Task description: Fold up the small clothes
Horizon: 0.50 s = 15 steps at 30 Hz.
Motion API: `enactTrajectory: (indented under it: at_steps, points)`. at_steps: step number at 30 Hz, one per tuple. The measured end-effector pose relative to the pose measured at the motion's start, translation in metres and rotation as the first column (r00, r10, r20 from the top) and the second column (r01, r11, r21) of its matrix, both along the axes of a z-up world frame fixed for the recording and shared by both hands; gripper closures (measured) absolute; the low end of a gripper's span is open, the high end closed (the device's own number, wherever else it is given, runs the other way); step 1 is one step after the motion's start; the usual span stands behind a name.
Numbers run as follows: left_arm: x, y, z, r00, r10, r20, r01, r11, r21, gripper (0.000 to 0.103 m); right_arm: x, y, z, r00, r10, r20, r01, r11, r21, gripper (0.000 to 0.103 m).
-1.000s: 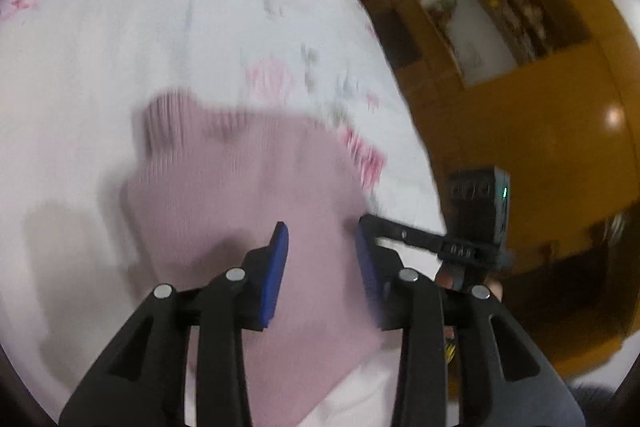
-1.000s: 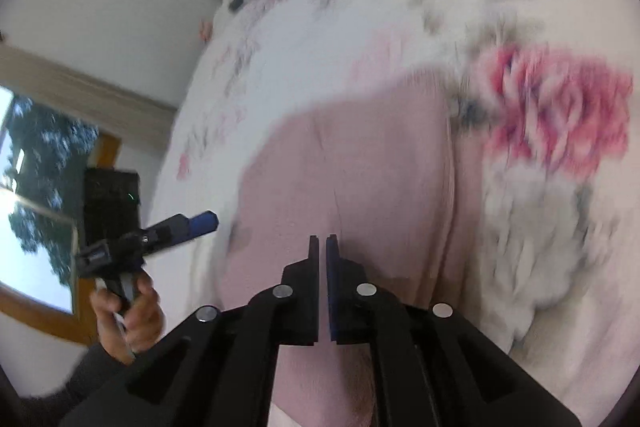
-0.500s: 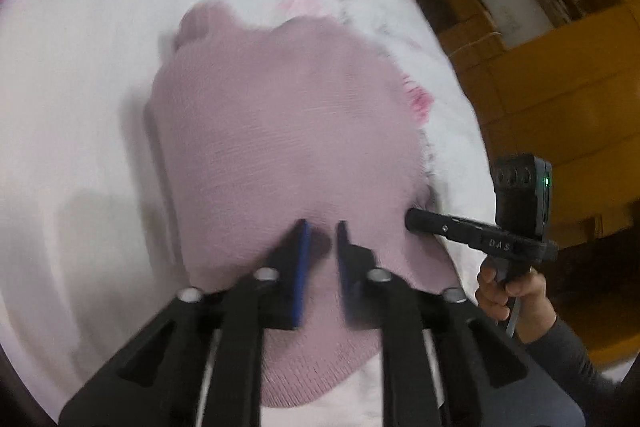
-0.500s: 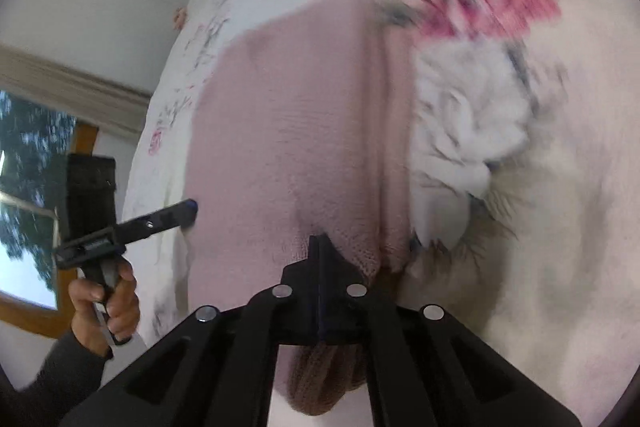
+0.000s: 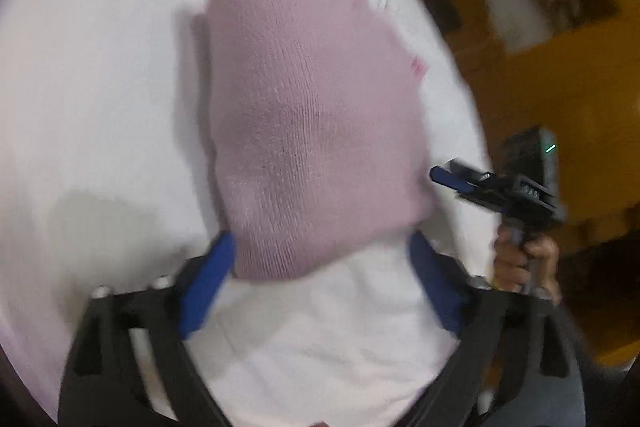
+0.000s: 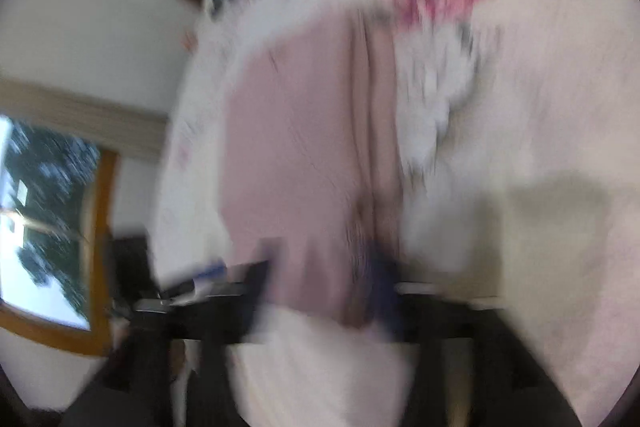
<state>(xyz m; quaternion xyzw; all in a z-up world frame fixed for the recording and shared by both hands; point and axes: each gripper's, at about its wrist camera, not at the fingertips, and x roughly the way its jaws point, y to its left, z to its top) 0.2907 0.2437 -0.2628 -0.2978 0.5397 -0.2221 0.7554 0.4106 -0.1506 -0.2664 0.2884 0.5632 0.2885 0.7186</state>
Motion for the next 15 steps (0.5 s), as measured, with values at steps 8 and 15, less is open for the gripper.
enactTrajectory:
  at_steps: [8, 15]
  points:
    - [0.009, 0.033, -0.033, 0.995, 0.083, -0.062, -0.089, 0.99, -0.108, 0.012, 0.098, -0.01, -0.026, 0.987, -0.024, -0.162, 0.045, 0.991, 0.129, 0.019]
    - [0.027, 0.013, -0.072, 0.995, 0.031, -0.092, -0.05, 0.977, -0.209, 0.013, 0.12, 0.027, -0.059, 0.975, 0.089, -0.204, -0.077, 0.995, 0.069, 0.019]
